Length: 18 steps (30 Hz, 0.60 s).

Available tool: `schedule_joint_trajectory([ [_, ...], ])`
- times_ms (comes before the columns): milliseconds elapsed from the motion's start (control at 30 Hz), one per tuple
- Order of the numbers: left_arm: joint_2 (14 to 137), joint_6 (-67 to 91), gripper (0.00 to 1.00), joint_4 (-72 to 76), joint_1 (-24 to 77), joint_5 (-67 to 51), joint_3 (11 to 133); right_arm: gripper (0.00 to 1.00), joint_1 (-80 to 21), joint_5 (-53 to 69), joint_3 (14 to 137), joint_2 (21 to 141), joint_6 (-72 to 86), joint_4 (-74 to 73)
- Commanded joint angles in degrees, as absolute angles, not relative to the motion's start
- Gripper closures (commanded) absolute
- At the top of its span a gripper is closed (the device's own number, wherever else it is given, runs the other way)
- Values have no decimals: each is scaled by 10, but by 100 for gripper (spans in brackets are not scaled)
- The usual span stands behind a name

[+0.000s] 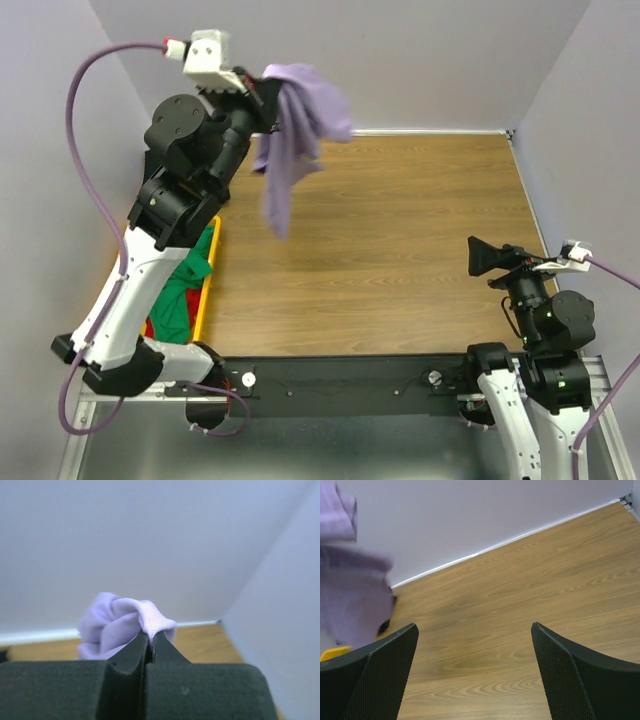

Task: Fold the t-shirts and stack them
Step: Grab the tshirt from the pile, then move the tshirt to the center of the board

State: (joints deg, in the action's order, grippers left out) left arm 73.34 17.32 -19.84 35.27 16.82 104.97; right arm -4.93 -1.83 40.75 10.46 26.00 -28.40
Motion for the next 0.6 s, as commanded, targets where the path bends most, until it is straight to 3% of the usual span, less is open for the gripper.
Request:
schedule_joint_trajectory([
  [0, 780, 107, 100, -166, 416, 127, 1183, 0, -54, -17, 433, 114, 250, -293],
  [133, 759, 71, 100, -106, 417, 204, 1126, 0, -54, -18, 446, 126, 245, -292],
  [200, 736, 64, 100, -78, 417, 239, 1040, 0, -54, -16, 451, 130, 246, -294],
  [267, 702, 64, 85, -43, 417, 273, 966, 0, -54, -9, 456, 136, 245, -293],
  [333, 678, 82, 56, -22, 417, 305, 845, 0, -54, -4, 458, 141, 244, -294],
  [367, 655, 105, 35, -10, 417, 315, 772, 0, -54, -4, 459, 147, 245, -294],
  [433, 634, 134, 23, -8, 416, 340, 710, 0, -54, 20, 457, 156, 244, -294],
  [567, 579, 213, 22, -31, 416, 327, 591, 0, -54, 68, 453, 189, 247, -299],
])
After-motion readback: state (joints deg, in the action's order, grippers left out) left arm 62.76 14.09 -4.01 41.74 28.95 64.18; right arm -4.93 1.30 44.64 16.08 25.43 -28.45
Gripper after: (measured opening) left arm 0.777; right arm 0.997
